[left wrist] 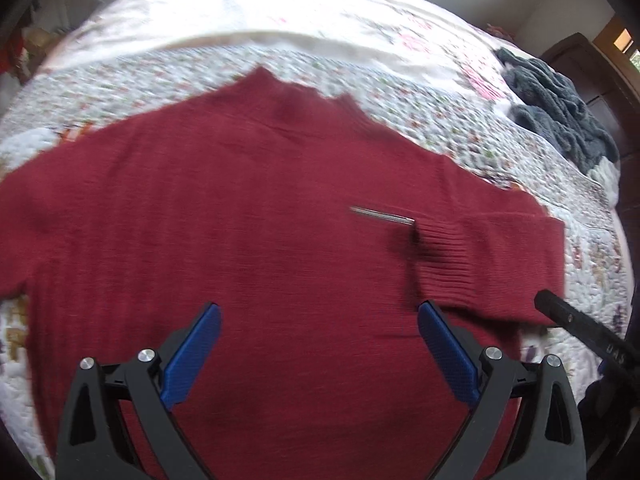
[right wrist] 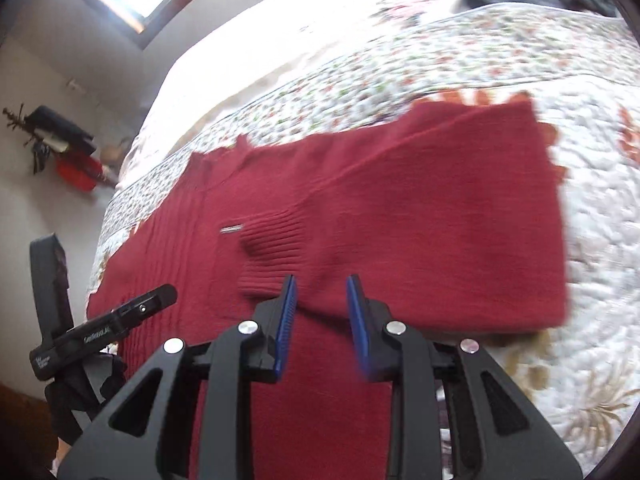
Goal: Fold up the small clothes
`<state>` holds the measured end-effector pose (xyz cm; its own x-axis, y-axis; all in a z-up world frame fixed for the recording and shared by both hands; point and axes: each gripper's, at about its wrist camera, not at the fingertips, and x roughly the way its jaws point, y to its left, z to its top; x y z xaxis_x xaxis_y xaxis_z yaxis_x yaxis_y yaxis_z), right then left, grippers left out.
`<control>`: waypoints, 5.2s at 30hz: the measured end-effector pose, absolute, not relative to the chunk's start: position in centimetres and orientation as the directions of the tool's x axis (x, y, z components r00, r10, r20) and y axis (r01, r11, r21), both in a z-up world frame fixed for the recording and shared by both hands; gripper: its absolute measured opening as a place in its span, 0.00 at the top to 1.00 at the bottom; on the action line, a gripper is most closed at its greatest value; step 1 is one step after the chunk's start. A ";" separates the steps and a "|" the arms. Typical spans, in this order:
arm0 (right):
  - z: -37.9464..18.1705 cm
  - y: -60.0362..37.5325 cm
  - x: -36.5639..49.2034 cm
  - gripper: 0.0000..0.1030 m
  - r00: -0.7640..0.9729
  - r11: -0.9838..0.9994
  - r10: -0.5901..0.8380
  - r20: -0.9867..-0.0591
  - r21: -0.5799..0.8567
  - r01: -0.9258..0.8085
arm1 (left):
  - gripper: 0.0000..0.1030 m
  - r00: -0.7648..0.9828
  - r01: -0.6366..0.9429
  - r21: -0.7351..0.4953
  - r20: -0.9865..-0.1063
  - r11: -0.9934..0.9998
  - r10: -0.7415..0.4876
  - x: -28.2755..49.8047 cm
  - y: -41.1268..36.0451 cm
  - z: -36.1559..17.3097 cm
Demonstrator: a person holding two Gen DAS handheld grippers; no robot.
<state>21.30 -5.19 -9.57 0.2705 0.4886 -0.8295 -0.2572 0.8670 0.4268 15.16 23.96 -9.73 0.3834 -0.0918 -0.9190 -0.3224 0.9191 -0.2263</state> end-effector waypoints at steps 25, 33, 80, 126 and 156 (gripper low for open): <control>-9.7 -15.2 20.0 0.70 0.362 0.899 0.432 -0.826 0.428 -0.096 | 0.96 0.524 -0.275 -0.451 -0.811 0.849 -0.261 18.6 21.5 -7.9; -9.9 -13.1 21.4 0.66 0.339 0.884 0.461 -0.820 0.456 -0.099 | 0.96 0.574 -0.347 -0.380 -0.809 0.858 -0.126 16.6 27.9 -5.6; -10.2 4.1 21.7 0.63 0.226 0.892 0.382 -0.896 0.294 -0.342 | 0.72 0.494 -0.356 -0.111 -0.865 0.928 0.086 13.8 33.7 -7.5; -12.7 12.8 13.8 0.42 0.093 0.827 0.370 -0.924 0.282 -0.486 | 0.45 0.439 -0.583 -0.070 -0.865 0.809 0.241 -0.7 46.2 -7.9; -16.3 17.9 11.1 0.35 0.088 0.812 0.277 -0.957 0.184 -0.553 | 0.46 0.466 -0.881 -0.385 -0.809 0.277 0.358 -18.5 77.9 -12.2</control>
<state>11.15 17.94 -16.27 0.0880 0.2768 -0.9569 -0.5535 0.8123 0.1841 -18.49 77.87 -12.18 0.4660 0.3584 -0.8089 -0.8806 0.2768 -0.3846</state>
